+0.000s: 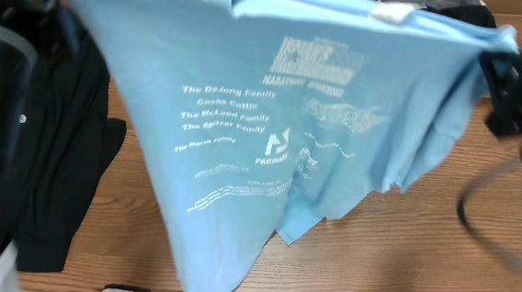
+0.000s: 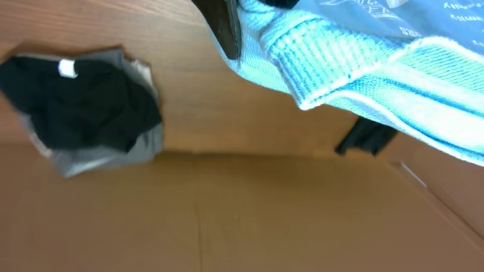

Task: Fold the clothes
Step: 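Hold the T-shirt with both grippers and lay it flat at table center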

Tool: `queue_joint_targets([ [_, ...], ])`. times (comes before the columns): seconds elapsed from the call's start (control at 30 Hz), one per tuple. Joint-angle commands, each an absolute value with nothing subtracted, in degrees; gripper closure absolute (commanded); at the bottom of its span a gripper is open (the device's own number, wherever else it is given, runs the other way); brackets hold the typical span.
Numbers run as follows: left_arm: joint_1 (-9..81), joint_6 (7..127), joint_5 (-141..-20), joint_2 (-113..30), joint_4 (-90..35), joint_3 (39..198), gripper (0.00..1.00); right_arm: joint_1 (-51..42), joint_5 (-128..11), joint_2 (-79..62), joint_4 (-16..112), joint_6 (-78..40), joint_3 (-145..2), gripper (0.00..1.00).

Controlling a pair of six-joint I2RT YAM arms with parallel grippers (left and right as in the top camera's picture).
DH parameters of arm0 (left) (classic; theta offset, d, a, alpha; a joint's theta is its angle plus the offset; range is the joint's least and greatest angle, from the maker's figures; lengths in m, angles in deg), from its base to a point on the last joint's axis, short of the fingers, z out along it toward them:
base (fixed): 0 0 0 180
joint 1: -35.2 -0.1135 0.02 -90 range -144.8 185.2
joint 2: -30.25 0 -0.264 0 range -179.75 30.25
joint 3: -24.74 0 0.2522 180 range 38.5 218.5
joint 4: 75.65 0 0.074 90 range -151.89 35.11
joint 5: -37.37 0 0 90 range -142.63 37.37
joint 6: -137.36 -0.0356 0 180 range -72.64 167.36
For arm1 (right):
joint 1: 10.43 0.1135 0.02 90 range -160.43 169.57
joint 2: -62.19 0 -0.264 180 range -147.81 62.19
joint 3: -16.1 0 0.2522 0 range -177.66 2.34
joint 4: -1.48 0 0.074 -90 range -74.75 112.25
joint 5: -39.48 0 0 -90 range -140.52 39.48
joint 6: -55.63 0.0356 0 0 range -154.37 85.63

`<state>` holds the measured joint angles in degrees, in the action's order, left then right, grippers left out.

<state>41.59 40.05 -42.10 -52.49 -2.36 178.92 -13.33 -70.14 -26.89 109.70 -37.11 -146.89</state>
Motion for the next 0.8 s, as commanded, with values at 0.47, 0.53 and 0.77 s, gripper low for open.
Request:
queue_joint_targets([
  [0.47,38.2,40.5,-22.1,-81.1,-1.8,180.0,0.96,-9.8,-65.2,-63.2,99.2,-40.9,-146.0,0.96],
  [0.53,37.3,42.0,-22.2,-84.3,-1.9,180.0,0.96,-8.6,-65.2,-66.5,96.2,-40.8,-146.0,0.96],
  [0.77,34.8,43.8,-22.9,-95.5,-6.2,180.0,0.96,-5.1,-64.7,-76.2,83.7,-39.6,-145.8,0.96],
])
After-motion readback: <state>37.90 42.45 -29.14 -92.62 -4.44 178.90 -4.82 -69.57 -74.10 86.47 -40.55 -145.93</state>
